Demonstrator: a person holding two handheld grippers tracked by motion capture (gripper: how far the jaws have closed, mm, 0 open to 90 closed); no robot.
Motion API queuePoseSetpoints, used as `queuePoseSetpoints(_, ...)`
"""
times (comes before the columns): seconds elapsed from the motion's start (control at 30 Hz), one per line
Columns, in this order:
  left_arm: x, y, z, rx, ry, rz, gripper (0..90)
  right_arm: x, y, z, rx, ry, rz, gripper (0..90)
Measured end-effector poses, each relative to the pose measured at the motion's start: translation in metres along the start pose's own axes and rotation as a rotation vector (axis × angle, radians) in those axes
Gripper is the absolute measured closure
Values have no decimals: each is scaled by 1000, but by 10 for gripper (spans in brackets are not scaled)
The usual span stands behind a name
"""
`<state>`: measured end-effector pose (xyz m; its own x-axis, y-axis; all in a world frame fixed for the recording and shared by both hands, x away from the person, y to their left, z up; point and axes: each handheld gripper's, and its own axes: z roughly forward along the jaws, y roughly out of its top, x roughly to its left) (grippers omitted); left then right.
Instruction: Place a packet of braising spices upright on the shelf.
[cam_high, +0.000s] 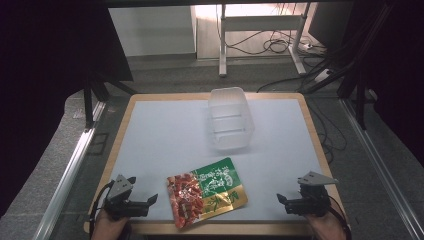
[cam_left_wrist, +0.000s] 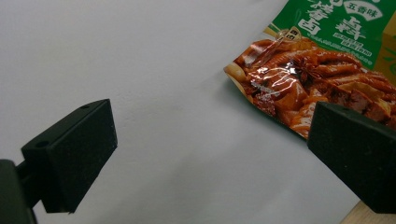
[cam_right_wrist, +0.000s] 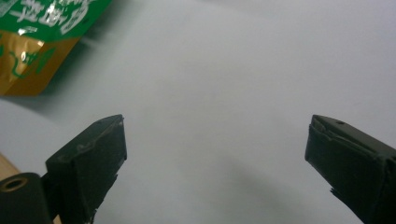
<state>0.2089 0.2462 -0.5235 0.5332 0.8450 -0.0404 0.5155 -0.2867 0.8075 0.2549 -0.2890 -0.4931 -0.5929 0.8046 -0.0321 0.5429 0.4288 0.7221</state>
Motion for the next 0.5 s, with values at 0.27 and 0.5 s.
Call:
queuePoseSetpoints(0.27, 1, 0, -1, -4, -6, -5, 17, -7, -6, 0, -34, 10, 38, 0)
queuePoseSetpoints(0.5, 1, 0, 0, -3, -7, -5, 17, -13, -6, -2, -80, 19, 61, 0)
